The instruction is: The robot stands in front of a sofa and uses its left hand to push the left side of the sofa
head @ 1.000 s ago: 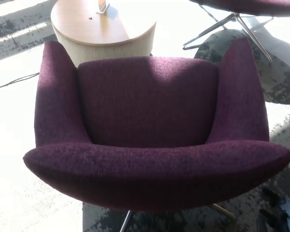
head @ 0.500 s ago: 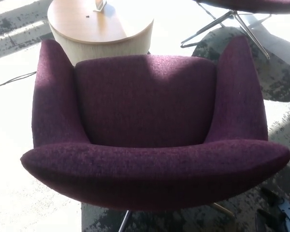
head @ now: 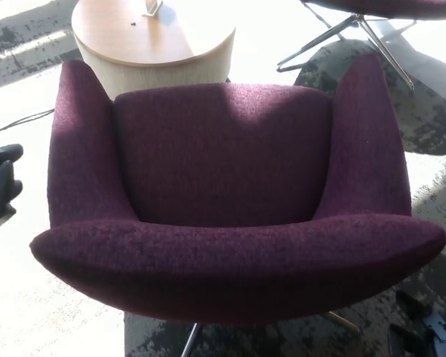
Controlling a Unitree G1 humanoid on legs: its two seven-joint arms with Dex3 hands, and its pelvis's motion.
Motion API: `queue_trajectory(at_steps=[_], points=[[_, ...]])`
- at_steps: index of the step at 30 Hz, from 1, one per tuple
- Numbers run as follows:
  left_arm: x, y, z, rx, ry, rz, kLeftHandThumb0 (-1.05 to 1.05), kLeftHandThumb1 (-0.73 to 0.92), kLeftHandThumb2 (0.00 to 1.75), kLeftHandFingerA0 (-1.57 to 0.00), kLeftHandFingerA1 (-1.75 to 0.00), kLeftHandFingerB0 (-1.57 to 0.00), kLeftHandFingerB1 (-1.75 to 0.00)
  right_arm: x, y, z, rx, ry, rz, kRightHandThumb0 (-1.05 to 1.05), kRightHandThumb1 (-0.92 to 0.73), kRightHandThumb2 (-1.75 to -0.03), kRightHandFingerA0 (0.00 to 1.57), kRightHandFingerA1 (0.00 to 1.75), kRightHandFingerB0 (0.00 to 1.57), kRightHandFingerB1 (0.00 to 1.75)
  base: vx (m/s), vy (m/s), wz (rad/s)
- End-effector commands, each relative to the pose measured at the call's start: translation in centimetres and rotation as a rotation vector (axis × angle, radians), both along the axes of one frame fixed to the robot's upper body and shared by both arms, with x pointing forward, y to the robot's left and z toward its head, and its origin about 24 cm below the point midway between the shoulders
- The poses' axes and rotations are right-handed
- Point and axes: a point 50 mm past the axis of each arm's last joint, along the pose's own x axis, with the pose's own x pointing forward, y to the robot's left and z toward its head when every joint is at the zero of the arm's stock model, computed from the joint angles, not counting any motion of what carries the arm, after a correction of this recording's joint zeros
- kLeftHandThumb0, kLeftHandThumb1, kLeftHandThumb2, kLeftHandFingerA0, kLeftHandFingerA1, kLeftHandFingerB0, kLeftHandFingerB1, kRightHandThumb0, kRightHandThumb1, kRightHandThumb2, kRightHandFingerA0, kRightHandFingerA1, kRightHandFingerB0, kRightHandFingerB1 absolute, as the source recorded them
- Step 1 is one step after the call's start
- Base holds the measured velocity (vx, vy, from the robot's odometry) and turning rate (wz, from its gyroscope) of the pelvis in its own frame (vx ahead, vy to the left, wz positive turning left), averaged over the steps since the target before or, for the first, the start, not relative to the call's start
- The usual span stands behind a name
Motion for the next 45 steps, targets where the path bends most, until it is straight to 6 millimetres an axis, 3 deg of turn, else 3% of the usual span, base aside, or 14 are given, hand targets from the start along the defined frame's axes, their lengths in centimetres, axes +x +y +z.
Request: queue_trajectory(at_steps=[1, 27, 28, 29, 30, 31, 32, 33, 34, 36, 37, 38, 40, 45], points=[[-0.2, -0.3, -1.0, 0.004, 0.075, -0.020, -0.91, 0.73, 1.21, 0.00, -0.42, -0.06, -0.39, -0.1, -0.4, 0.2, -0.019, -0.027, -0.011, -0.73, -0.89, -0.68, 0.33, 0.31, 0.27, 0.29, 0.00, 0.000, 0.00], [-1.1, -3.8, -3.4, 0.049, 0.134, -0.185, -0.89, 0.66, 1.08, -0.07, -0.47, -0.11, -0.44, 0.6, 0.2, 0.5, 0.023, -0.051, -0.003, -0.74, -0.87, -0.67, 0.39, 0.33, 0.26, 0.29, 0.00, 0.000, 0.00], [-1.2, -3.8, -3.7, 0.001, 0.146, -0.179, -0.91, 0.60, 1.06, 0.00, -0.36, -0.06, -0.34, 0.6, 0.2, 0.5, 0.018, -0.043, -0.006, -0.78, -0.71, -1.02, 0.33, 0.48, 0.18, 0.42, 0.00, 0.000, 0.00], [-1.3, -3.7, -3.8, -0.031, 0.154, -0.175, -0.91, 0.60, 1.06, 0.00, -0.36, -0.06, -0.34, 0.7, 0.1, 0.5, 0.012, -0.044, -0.005, -0.78, -0.71, -1.02, 0.33, 0.48, 0.18, 0.42, 0.00, 0.000, 0.00], [-1.2, -3.6, -3.8, -0.025, 0.174, -0.168, -0.84, 0.68, 0.63, 0.00, -0.29, -0.06, -0.29, 0.7, 0.1, 0.6, 0.011, -0.046, -0.007, -0.77, -0.86, -0.65, 0.41, 0.32, 0.28, 0.29, 0.00, 0.000, 0.00], [-1.2, -3.6, -3.8, -0.021, 0.179, -0.168, -0.84, 0.47, 0.79, 0.00, -0.36, -0.02, -0.30, 0.8, 0.0, 0.6, 0.007, -0.048, -0.004, -0.77, -0.87, -0.67, 0.41, 0.33, 0.27, 0.29, 0.00, 0.000, 0.00], [-1.3, -3.5, -3.8, -0.020, 0.174, -0.172, -0.84, 0.47, 0.79, 0.00, -0.36, -0.02, -0.30, 0.8, 0.0, 0.7, 0.002, -0.048, 0.000, -0.77, -0.87, -0.67, 0.41, 0.33, 0.27, 0.29, 0.00, 0.000, 0.00], [-1.3, -3.4, -3.8, -0.022, 0.175, -0.175, -0.82, 0.60, 0.58, 0.00, -0.34, -0.03, -0.28, 0.9, 0.0, 0.7, 0.009, -0.057, -0.002, -0.76, -0.87, -0.67, 0.41, 0.33, 0.29, 0.29, 0.00, 0.000, 0.00], [-1.3, -3.3, -3.9, -0.029, 0.184, -0.174, -0.86, 0.48, 0.93, 0.00, -0.32, 0.00, -0.23, 0.9, 0.1, 0.7, 0.028, -0.060, -0.007, -0.78, -0.85, -0.64, 0.41, 0.32, 0.29, 0.29, 0.00, 0.000, 0.00], [-1.4, -3.1, -4.0, -0.036, 0.201, -0.164, -0.85, 0.47, 0.93, 0.00, -0.31, 0.00, -0.23, 0.9, 0.2, 0.7, 0.035, -0.056, -0.011, -0.77, -0.86, -0.67, 0.42, 0.33, 0.29, 0.30, 0.00, 0.000, 0.00], [-1.5, -3.0, -4.0, -0.053, 0.205, -0.154, -0.90, 0.46, 0.79, 0.00, -0.23, -0.02, -0.21, 0.9, 0.2, 0.7, 0.038, -0.056, -0.010, -0.78, -0.86, -0.65, 0.43, 0.33, 0.29, 0.29, 0.00, 0.000, 0.00], [-1.7, -2.8, -4.1, -0.067, 0.211, -0.149, -0.91, 0.54, 0.97, 0.00, -0.27, -0.01, -0.22, 0.9, 0.2, 0.6, 0.033, -0.053, -0.009, -0.79, -0.87, -0.66, 0.43, 0.33, 0.28, 0.29, 0.00, 0.000, 0.00], [-1.9, -2.6, -4.4, -0.083, 0.225, -0.141, -0.97, 0.58, 0.97, 0.00, -0.24, 0.00, -0.20, 0.9, 0.3, 0.6, 0.025, -0.050, -0.010, -0.79, -0.87, -0.66, 0.42, 0.33, 0.28, 0.29, 0.00, 0.000, 0.00], [-2.0, -2.3, -4.6, -0.066, 0.240, -0.119, -0.83, 0.60, 1.01, 0.00, -0.34, -0.05, -0.33, 1.2, 0.3, 0.7, 0.031, -0.053, -0.002, -0.78, -0.86, -0.67, 0.42, 0.33, 0.27, 0.29, 0.00, 0.000, 0.00]])
